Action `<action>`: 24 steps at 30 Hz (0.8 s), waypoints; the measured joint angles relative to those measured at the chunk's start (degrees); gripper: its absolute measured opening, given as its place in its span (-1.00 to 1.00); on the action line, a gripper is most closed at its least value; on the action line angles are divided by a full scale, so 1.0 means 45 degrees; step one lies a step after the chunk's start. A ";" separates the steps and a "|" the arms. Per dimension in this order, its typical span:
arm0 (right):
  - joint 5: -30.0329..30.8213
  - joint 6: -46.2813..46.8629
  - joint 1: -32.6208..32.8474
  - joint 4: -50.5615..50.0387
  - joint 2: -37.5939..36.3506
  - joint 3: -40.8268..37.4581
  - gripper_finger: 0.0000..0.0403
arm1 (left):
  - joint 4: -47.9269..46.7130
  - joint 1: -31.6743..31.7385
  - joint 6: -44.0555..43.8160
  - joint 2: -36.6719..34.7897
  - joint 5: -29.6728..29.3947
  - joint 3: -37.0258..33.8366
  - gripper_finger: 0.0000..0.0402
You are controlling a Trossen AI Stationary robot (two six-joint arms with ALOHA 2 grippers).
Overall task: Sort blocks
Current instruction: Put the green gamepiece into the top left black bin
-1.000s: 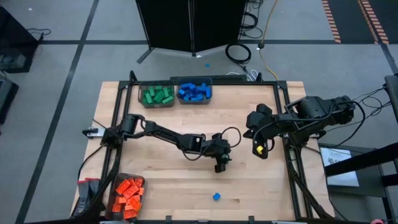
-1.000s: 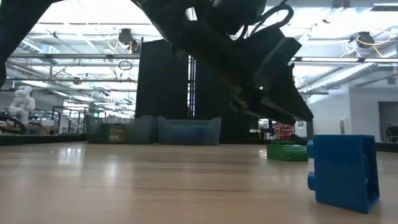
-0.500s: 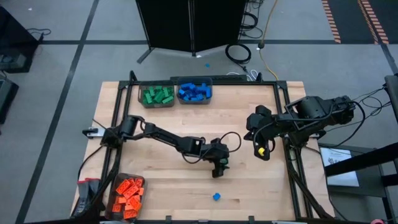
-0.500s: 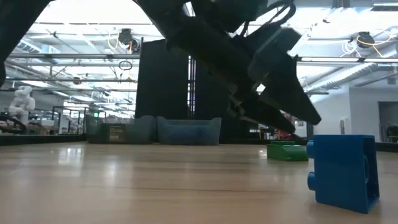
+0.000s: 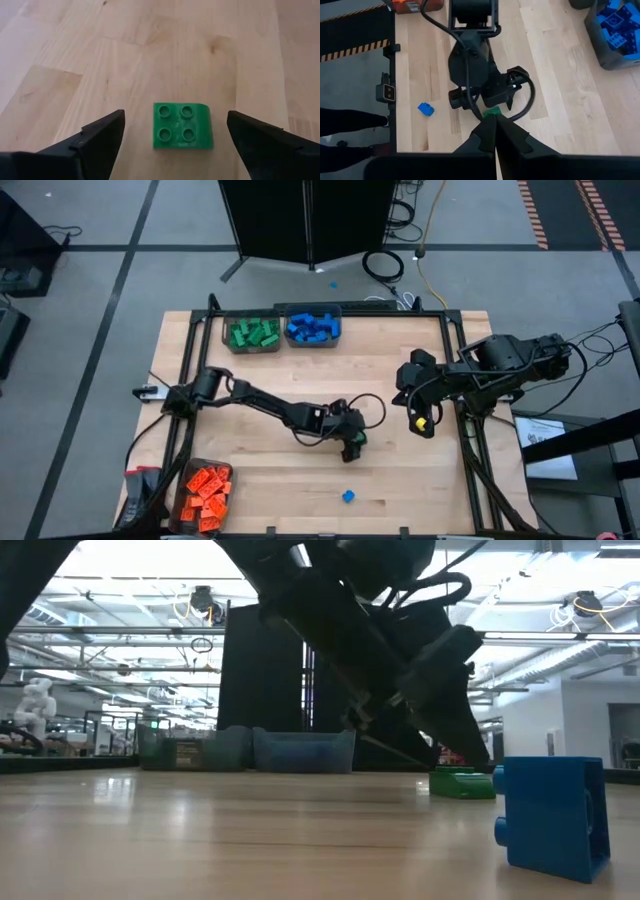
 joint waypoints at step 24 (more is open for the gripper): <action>0.0007 -0.0018 0.0000 0.0005 0.0000 0.0000 -1.00 | 0.0379 -0.0306 -0.1545 0.1141 -0.0651 0.0049 0.47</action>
